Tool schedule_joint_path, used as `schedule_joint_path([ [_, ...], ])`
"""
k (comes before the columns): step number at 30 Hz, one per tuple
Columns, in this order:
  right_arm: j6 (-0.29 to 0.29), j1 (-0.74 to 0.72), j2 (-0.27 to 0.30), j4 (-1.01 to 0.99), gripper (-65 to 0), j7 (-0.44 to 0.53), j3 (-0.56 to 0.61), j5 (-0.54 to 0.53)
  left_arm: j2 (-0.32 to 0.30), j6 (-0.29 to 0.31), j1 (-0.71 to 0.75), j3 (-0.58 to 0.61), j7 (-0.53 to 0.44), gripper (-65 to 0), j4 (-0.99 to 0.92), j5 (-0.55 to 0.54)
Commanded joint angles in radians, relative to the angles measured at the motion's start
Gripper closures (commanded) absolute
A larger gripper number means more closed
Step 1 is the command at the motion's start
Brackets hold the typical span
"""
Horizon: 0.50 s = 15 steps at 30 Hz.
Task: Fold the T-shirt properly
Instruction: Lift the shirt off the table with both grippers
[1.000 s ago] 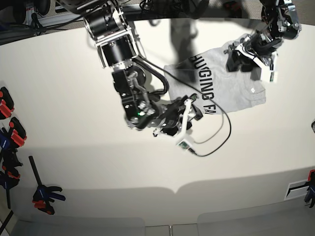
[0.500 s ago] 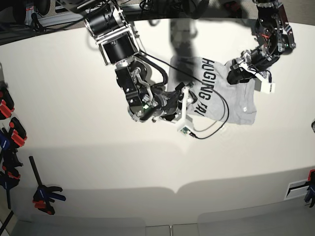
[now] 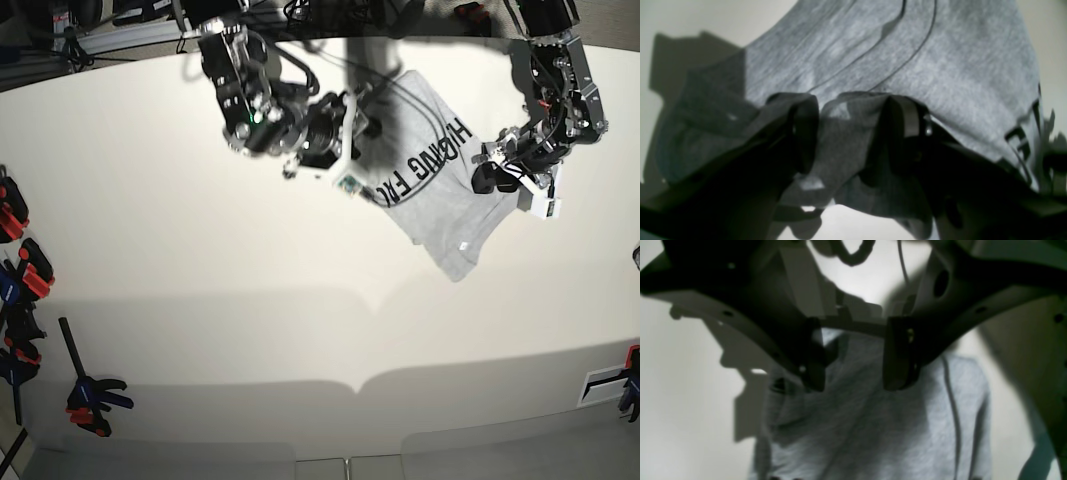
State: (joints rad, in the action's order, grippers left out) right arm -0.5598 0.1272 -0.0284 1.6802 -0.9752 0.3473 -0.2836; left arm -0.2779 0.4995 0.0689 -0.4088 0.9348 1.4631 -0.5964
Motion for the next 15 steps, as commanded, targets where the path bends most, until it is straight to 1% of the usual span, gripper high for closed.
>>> schedule_joint_path([
  [1, -0.009, 0.008, -0.007, 0.026, -27.3, 0.021, 0.001, -0.015, -0.011, 0.007, -0.013, 0.017, -0.016, -30.5, 0.014, -0.016],
  [3, -0.009, 0.037, -0.007, 0.029, -27.3, 0.031, 0.001, -0.015, -0.011, 0.011, -0.014, 0.074, -0.017, -30.5, 0.014, -0.014],
  [6, -0.009, 0.060, -0.007, 0.029, -27.3, 0.032, 0.002, -0.016, -0.011, 0.048, -0.022, 0.182, -0.024, -30.5, 0.014, -0.013],
  [9, -0.009, 0.084, -0.007, 0.029, -27.3, 0.020, 0.002, -0.022, -0.011, 0.048, -0.045, 0.278, -0.040, -30.5, 0.014, -0.002],
  [12, -0.010, 0.109, -0.007, 0.032, -27.3, 0.015, 0.002, -0.026, -0.011, 0.047, -0.084, 0.329, -0.039, -30.5, 0.014, 0.071],
  [14, -0.009, 0.118, -0.007, 0.033, -27.3, 0.014, 0.002, -0.026, -0.012, 0.047, -0.104, 0.333, -0.038, -30.5, 0.014, 0.126],
  [15, -0.010, 0.120, -0.006, 0.033, -27.3, 0.013, 0.002, -0.021, -0.021, 0.047, -0.109, 0.333, -0.039, -30.5, 0.014, 0.136],
])
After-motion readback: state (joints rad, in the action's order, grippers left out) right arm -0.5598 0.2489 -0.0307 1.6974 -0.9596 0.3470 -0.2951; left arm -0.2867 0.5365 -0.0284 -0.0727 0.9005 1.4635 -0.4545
